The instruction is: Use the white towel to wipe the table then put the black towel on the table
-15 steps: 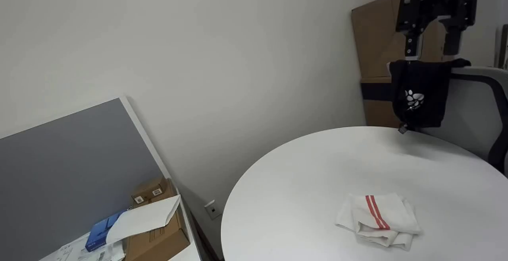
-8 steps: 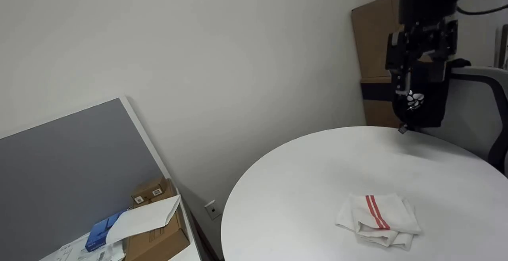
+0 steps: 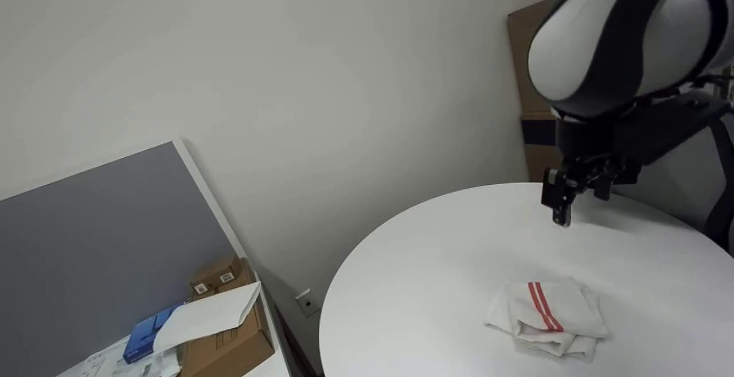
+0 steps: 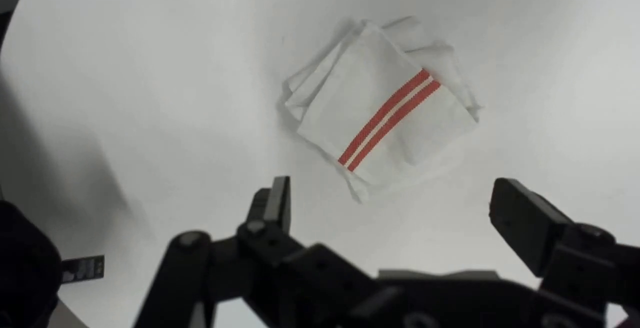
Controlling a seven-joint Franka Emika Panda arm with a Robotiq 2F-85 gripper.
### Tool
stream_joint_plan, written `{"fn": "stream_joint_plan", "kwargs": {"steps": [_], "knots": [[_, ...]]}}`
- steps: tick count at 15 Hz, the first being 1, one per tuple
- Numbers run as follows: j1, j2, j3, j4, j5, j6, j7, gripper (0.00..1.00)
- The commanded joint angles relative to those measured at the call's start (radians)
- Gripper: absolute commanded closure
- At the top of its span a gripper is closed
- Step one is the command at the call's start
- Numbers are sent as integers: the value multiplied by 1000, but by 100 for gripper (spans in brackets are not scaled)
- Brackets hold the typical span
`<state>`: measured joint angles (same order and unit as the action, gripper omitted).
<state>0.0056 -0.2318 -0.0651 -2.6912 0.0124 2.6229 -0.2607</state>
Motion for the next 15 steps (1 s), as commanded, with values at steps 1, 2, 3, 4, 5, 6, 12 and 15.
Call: {"fn": "stream_joint_plan", "kwargs": {"steps": [1, 2, 3, 4, 5, 6, 12, 15], "knots": [[0, 258, -6, 82, 6, 112, -7, 0], [-1, 322, -2, 111, 21, 119, -17, 0], [-6, 386, 8, 148, 28, 118, -19, 0], [-11, 449, 22, 189, 34, 118, -22, 0], [-17, 494, 35, 225, 33, 107, -18, 0], [-21, 529, 49, 255, 27, 98, -15, 0], [-11, 681, 78, 359, -34, 97, 36, 0], [4, 738, 60, 381, -75, 111, 65, 0]]}}
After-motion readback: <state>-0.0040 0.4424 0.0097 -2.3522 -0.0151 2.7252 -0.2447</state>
